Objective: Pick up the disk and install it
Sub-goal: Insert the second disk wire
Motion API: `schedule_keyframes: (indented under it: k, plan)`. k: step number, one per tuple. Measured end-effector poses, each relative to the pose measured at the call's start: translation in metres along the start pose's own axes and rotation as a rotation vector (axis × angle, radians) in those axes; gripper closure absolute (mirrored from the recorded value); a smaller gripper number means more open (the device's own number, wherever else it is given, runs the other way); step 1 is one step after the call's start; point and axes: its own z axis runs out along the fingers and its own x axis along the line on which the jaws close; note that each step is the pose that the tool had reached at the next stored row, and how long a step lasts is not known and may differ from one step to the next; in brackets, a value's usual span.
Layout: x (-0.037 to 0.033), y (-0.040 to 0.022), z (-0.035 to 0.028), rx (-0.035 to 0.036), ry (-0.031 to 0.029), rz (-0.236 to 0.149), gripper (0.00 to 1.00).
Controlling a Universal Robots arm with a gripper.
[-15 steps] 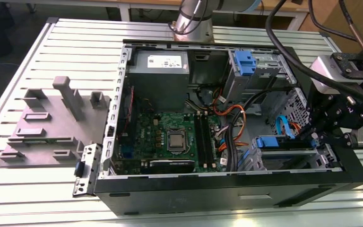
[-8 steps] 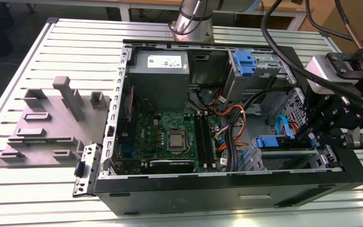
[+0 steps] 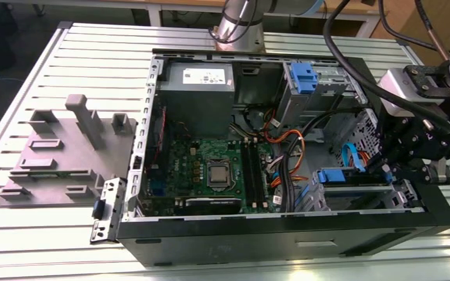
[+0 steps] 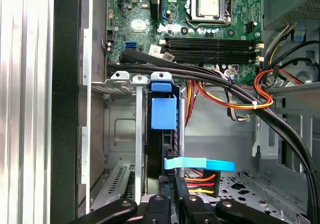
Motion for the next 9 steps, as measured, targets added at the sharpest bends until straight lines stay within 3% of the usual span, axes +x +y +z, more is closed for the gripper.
schedule_keyframes:
  k: [9]
  plan:
    - [0.0002,0.0,0.001,0.0001,0.0003,0.0,0.84]
